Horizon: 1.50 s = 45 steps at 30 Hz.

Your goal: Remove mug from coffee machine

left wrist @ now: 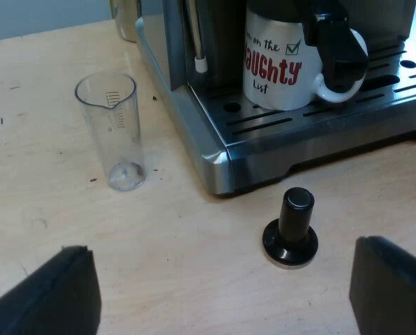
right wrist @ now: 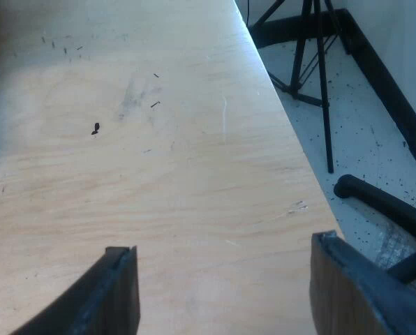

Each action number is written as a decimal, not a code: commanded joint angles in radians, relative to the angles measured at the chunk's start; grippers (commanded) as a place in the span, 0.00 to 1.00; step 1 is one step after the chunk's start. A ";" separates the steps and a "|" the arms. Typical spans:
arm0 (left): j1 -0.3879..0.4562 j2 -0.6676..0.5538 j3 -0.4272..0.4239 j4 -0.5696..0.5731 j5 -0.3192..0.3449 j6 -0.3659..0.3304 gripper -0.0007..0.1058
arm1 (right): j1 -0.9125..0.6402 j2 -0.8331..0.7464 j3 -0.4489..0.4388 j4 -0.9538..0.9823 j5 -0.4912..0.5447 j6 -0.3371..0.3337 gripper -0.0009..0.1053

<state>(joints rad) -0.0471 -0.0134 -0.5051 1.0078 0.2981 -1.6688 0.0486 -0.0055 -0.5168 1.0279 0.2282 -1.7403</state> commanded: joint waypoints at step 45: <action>-0.131 0.193 -0.107 -0.108 0.035 -0.017 0.82 | 0.067 0.343 -0.286 -0.103 -0.414 -0.149 0.54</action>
<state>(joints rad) -0.1654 0.1652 -0.6052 0.9136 0.3267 -1.6752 0.1072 0.3304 -0.7819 0.9441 -0.1680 -1.8726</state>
